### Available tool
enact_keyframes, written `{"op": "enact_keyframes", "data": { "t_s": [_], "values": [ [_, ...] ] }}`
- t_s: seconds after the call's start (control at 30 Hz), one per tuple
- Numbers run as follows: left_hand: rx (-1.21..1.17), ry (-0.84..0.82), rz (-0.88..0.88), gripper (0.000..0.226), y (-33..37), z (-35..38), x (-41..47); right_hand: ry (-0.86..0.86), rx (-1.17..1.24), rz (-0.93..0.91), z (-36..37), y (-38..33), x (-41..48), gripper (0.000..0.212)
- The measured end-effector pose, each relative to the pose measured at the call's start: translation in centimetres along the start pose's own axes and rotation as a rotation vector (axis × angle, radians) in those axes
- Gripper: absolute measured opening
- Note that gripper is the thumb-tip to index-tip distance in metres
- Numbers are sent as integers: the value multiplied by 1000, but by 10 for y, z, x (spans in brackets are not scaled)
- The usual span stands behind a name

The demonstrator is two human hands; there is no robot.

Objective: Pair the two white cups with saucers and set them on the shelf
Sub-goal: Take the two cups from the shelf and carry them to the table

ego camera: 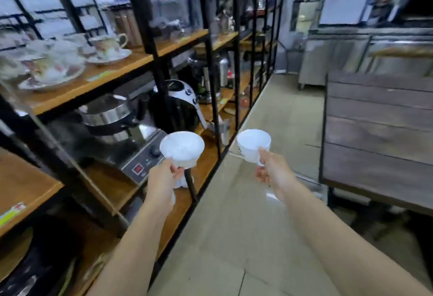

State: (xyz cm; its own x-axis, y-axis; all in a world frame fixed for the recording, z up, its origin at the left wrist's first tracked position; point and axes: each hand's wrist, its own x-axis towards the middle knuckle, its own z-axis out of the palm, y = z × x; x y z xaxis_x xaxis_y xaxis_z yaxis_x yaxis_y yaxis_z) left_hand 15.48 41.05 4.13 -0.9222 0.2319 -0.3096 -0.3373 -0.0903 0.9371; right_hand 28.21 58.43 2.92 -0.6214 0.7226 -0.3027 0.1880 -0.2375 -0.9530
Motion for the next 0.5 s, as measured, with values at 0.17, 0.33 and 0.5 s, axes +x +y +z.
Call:
{"op": "enact_keyframes", "data": {
  "t_s": [0.17,0.33,0.5],
  "values": [
    [-35,-160,-88,32,-42,151,-16,210,-8,70,-141,-9,34,27],
    [-15,-336,-164,30,-86,278,-38,405,92,52,-259,-7,55,22],
    [48,-439,-216,32,-121,372,-52,533,110,109,-344,2,70,31]
  ]
}}
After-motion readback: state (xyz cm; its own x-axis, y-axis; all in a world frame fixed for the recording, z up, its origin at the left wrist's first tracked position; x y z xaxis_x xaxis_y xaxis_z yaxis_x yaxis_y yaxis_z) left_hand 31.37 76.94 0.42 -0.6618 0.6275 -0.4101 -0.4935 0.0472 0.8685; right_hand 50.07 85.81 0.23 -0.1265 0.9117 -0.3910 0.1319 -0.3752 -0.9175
